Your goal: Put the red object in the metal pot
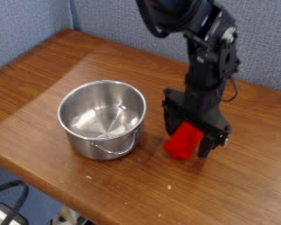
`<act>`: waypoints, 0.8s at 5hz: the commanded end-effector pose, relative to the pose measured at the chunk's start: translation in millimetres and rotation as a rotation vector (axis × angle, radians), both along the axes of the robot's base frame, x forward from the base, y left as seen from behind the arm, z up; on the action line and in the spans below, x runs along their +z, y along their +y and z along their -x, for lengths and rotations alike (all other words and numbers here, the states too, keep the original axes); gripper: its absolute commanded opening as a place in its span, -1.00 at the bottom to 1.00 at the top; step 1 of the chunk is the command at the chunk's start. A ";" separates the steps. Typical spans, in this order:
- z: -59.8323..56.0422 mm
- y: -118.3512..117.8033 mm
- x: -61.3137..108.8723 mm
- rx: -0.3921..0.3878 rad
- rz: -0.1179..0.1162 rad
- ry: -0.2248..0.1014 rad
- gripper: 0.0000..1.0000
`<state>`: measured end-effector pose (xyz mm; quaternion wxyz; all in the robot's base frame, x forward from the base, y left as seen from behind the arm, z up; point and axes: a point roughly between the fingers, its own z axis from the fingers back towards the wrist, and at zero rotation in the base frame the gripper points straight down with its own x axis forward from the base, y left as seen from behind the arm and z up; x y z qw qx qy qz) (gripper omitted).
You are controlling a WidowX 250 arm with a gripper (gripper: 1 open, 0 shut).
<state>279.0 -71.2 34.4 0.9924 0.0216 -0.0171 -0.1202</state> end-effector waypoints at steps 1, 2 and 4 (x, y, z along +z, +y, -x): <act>-6.9 6.8 14.2 0.064 -0.001 -0.080 1.00; -8.0 14.6 12.3 0.140 0.004 -0.086 1.00; -8.4 19.5 13.3 0.079 0.002 -0.075 1.00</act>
